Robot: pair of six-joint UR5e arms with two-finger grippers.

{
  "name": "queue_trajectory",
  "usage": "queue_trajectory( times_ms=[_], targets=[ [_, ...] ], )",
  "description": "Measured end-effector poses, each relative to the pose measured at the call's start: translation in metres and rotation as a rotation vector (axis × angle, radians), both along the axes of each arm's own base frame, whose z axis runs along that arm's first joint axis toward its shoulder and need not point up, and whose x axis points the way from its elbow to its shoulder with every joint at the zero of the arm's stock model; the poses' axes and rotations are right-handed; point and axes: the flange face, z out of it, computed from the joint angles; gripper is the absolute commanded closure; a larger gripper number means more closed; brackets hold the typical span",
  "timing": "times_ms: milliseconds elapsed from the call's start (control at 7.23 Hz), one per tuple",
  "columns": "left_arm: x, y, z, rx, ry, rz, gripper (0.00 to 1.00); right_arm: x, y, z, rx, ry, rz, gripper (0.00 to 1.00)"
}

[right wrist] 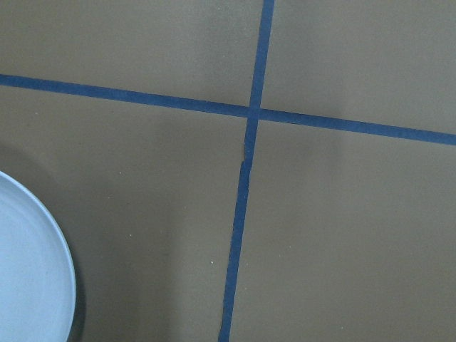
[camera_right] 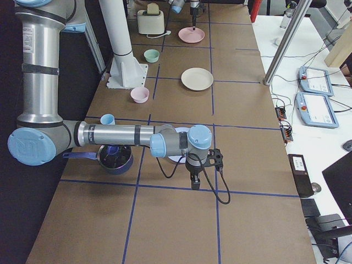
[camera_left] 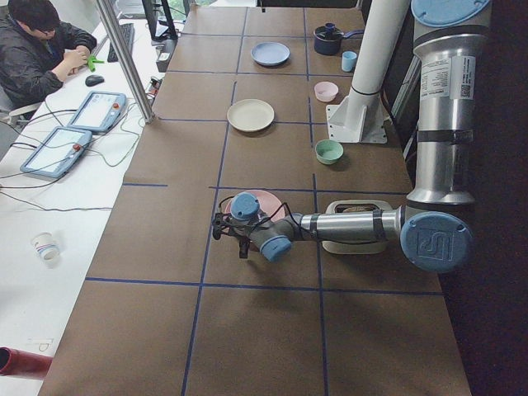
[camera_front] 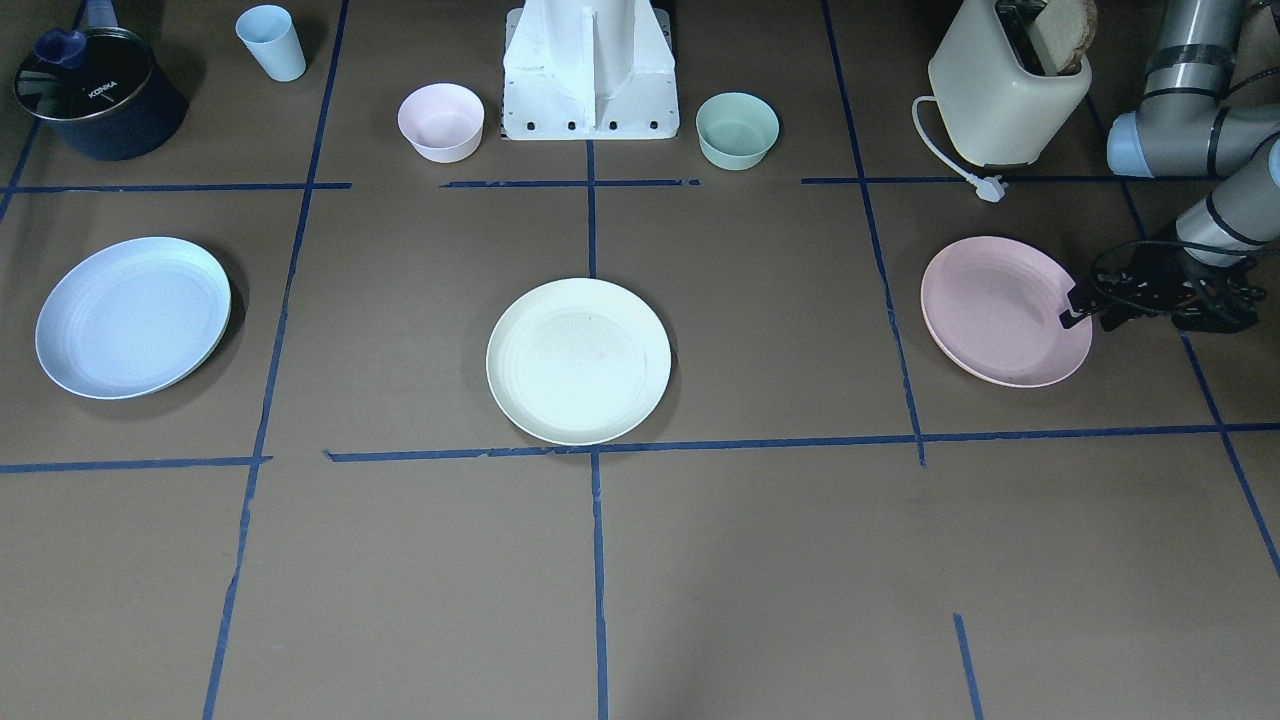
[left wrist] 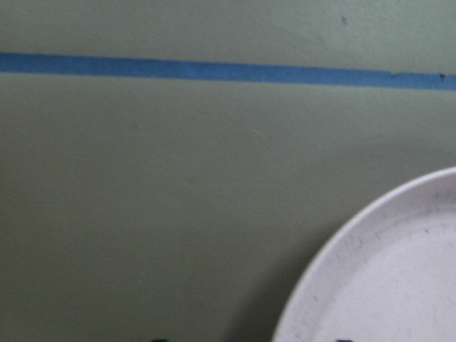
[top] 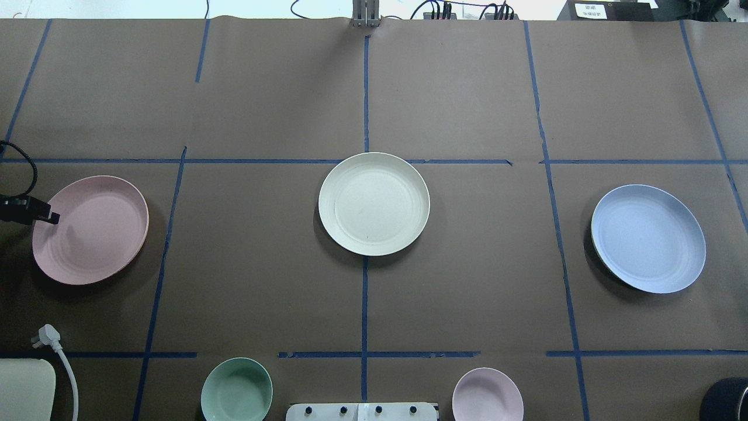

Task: Stack three plates with pink and blue
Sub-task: 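Grip the pink plate's rim with the left gripper, then carry the pink plate with the left gripper onto the cream plate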

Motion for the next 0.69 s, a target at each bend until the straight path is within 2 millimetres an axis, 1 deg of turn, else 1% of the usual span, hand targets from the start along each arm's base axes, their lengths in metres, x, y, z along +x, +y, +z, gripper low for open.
queue_trajectory(
  times_ms=[277, 415, 553, 691],
  targets=[
    [0.000, 0.006, -0.001, -0.018, 0.026, 0.020, 1.00, 0.000, 0.000, 0.001, 0.000, 0.000, 0.000, 0.00],
    [0.002, 0.006, -0.009, -0.027, 0.043, 0.019, 1.00, 0.000, 0.000, 0.001, 0.001, 0.000, 0.000, 0.00],
    [0.006, 0.003, -0.031, -0.058, 0.084, 0.008, 1.00, 0.000, 0.000, 0.001, 0.002, 0.000, -0.001, 0.00],
    [0.016, -0.007, -0.071, -0.110, 0.144, -0.025, 1.00, 0.000, 0.000, 0.001, 0.002, 0.000, -0.001, 0.00]
  ],
)
